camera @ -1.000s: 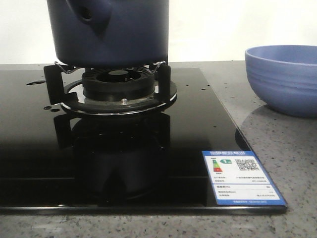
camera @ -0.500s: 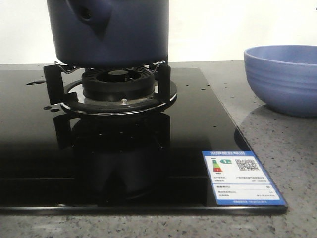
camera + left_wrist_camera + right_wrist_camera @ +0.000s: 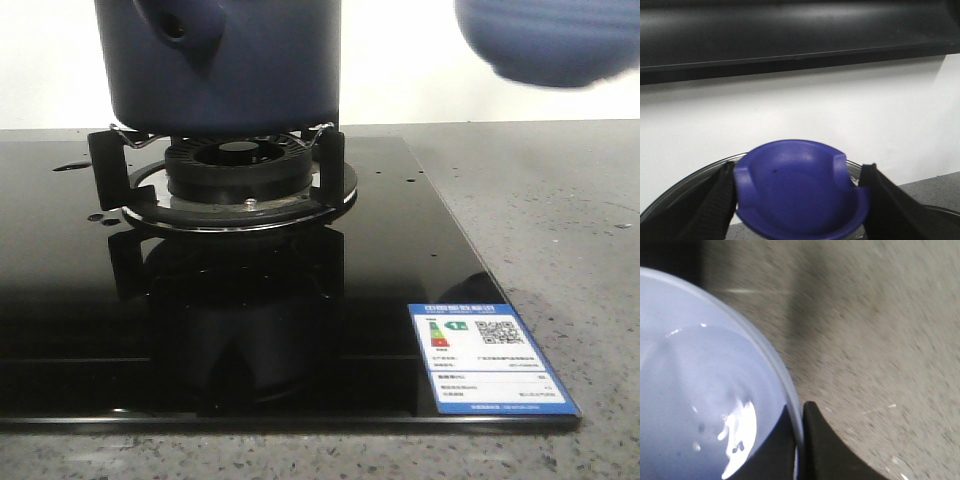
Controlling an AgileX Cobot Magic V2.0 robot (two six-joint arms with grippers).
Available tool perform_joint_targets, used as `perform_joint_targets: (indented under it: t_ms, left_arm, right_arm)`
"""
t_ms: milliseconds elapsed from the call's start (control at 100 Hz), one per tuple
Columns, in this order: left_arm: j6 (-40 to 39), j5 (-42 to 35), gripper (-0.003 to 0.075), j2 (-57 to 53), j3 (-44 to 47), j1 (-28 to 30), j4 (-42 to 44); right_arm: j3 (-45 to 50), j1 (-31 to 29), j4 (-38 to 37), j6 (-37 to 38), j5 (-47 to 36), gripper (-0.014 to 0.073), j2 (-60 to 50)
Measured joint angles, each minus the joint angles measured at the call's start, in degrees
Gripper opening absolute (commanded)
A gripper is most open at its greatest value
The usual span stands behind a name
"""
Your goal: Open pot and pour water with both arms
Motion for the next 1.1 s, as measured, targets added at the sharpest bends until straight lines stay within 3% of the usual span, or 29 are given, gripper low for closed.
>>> perform_joint_targets:
  t_ms: [620, 880, 1100]
  left_arm:
    - [0.0, 2.3, 0.0396, 0.6, 0.0, 7.9, -0.6]
    - [0.0, 2.5, 0.0396, 0.6, 0.0, 9.7, -0.8]
    - [0.0, 2.5, 0.0395, 0.6, 0.0, 9.8, -0.8]
  right_arm:
    - [-39.8, 19.1, 1.6, 4.2, 3.3, -0.0058, 19.5]
    - [-41.9, 24.9, 3.1, 3.8, -4.9, -0.0057, 23.9]
    - [-38.5, 28.5, -2.0, 2.8, -15.0, -0.0057, 24.3]
